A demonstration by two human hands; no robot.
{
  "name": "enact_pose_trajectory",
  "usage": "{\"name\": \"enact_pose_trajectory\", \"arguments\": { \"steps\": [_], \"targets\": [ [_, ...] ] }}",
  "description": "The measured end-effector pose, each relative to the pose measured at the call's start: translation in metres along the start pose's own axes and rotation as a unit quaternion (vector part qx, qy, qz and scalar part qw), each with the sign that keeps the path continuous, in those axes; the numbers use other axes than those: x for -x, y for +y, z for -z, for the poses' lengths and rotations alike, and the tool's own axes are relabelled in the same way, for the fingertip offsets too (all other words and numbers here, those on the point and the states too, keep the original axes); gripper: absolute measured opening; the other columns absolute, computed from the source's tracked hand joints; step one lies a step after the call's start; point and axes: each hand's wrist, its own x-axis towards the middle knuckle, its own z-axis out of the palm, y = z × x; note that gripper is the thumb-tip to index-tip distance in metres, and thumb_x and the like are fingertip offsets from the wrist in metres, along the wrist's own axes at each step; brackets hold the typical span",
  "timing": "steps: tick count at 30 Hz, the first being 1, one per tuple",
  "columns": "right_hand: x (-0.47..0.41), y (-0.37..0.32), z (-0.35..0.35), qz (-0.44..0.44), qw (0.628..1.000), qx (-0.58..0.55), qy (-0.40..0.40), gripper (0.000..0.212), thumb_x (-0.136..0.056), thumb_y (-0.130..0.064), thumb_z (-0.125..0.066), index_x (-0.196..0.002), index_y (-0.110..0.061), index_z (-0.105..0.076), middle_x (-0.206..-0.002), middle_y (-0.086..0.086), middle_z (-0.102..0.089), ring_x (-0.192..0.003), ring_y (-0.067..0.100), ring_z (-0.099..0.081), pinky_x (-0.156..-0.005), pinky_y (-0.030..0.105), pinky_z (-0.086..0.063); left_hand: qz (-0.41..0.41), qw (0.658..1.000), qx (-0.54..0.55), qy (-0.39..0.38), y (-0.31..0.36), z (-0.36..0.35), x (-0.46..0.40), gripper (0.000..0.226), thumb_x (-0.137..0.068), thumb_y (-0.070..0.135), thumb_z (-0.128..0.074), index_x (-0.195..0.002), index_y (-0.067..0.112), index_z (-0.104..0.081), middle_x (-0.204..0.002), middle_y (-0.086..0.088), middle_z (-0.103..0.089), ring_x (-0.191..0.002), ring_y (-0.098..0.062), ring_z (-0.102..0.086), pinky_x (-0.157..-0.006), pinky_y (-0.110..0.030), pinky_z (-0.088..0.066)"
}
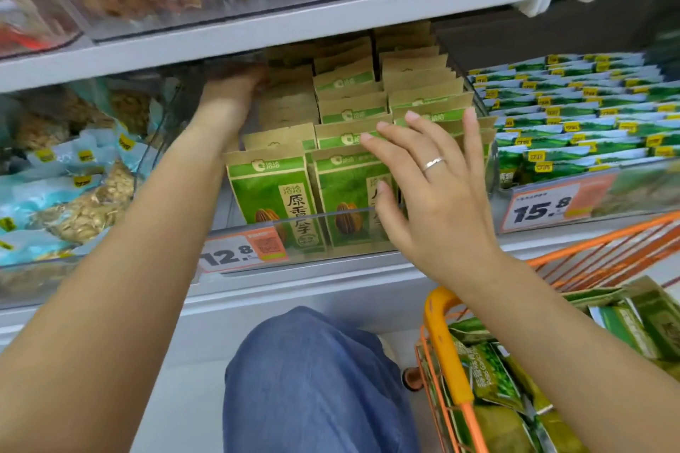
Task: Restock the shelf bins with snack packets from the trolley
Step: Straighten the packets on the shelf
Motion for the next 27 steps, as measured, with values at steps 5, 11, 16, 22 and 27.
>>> {"name": "enact_pose_trajectory", "arguments": {
  "steps": [5,11,16,22,27],
  "targets": [
    [0.001,0.000,0.002,-0.018,1.000,0.000,-0.002,0.040,-0.084,-0.012,-0.055,-0.124,-0.014,-0.063,-0.126,0.008,-0.061,-0.128,0.028,-0.046,-0.118,0.051,-0.005,-0.176,0.954,-0.223,-0.101,0.031,-0.021,0.018,0.042,-0.088,0.052,-0.059,-0.124,0.029,-0.060,-0.119,0.007,-0.058,-0.110,-0.011,-0.054,-0.091,-0.021,-0.040],
    [0.001,0.000,0.004,-0.023,1.000,0.001,-0.014,0.042,-0.084,-0.012,-0.055,-0.125,-0.015,-0.063,-0.126,0.008,-0.061,-0.127,0.028,-0.047,-0.117,0.052,-0.007,-0.156,0.893,-0.335,-0.258,0.049,-0.034,-0.004,0.019,-0.096,0.031,-0.055,-0.107,0.016,-0.057,-0.082,0.001,-0.061,-0.048,0.006,-0.058,-0.050,-0.010,-0.048],
    [0.001,-0.001,0.006,-0.025,0.999,-0.006,-0.020,0.043,-0.083,-0.012,-0.054,-0.125,-0.015,-0.062,-0.126,0.007,-0.062,-0.127,0.029,-0.048,-0.117,0.052,-0.007,-0.193,0.895,-0.351,-0.197,0.052,-0.049,-0.009,0.006,-0.097,0.018,-0.055,-0.100,0.020,-0.061,-0.084,0.001,-0.056,-0.072,-0.007,-0.052,-0.056,-0.010,-0.042],
    [0.002,-0.001,0.008,-0.026,0.999,-0.012,-0.029,0.044,-0.083,-0.012,-0.054,-0.127,-0.016,-0.062,-0.126,0.006,-0.061,-0.128,0.027,-0.047,-0.118,0.052,-0.007,-0.236,0.889,-0.358,-0.162,0.038,-0.046,-0.015,0.020,-0.092,0.031,-0.062,-0.111,0.026,-0.067,-0.118,0.001,-0.064,-0.108,-0.015,-0.056,-0.089,-0.022,-0.036],
    [0.002,-0.002,0.007,-0.028,0.999,-0.012,-0.029,0.045,-0.082,-0.011,-0.054,-0.126,-0.016,-0.061,-0.125,0.007,-0.062,-0.127,0.028,-0.048,-0.117,0.052,-0.008,-0.209,0.890,-0.374,-0.156,0.043,-0.052,-0.009,0.031,-0.092,0.033,-0.062,-0.120,0.020,-0.064,-0.134,-0.002,-0.055,-0.124,-0.020,-0.048,-0.097,-0.024,-0.032]
  ]
}}
